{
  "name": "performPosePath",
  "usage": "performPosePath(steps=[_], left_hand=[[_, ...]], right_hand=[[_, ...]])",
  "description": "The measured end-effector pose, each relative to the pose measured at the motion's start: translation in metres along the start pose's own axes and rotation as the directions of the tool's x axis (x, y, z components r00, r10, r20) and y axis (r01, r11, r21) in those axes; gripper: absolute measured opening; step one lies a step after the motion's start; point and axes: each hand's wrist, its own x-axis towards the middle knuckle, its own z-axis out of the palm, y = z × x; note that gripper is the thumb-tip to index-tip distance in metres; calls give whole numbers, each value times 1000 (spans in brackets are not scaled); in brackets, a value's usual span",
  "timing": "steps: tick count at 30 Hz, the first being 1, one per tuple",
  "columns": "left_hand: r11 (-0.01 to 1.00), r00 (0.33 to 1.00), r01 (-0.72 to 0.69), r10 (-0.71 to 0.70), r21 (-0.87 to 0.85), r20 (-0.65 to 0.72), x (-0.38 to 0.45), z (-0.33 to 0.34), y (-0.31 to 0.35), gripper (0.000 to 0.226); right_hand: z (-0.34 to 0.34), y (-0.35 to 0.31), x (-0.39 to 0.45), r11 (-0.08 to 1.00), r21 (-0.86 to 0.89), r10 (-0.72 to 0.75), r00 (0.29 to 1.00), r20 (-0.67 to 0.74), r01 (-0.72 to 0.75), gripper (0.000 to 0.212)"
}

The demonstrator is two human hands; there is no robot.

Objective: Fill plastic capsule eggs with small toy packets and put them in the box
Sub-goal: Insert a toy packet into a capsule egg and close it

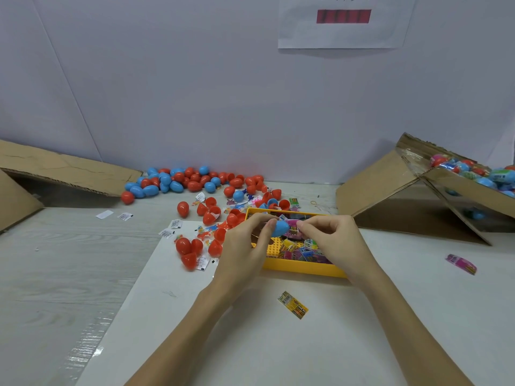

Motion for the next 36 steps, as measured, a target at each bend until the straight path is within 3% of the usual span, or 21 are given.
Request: performPosePath(steps=[9,18,26,29,36], left_hand=[[999,1000,27,-27,-18,7,-2,0,1,19],[974,994,108,-103,-196,36,-1,0,4,20],[939,984,173,-151,-296,98,1,-2,4,35],[935,982,188,-167,-302,94,2,-3,3,35],[936,984,175,-154,-305,89,2,-2,2,35]], right_hand=[[1,-4,-3,998,52,18,1000,5,-18,12],[8,-2,-6,992,121,9,993,116,-24,16],[13,-3,-5,944,323,66,997,29,-72,30],[14,-2,-5,950,311,43,999,-8,-38,20],[16,-4,-5,971,237,8,1000,-26,-1,19]])
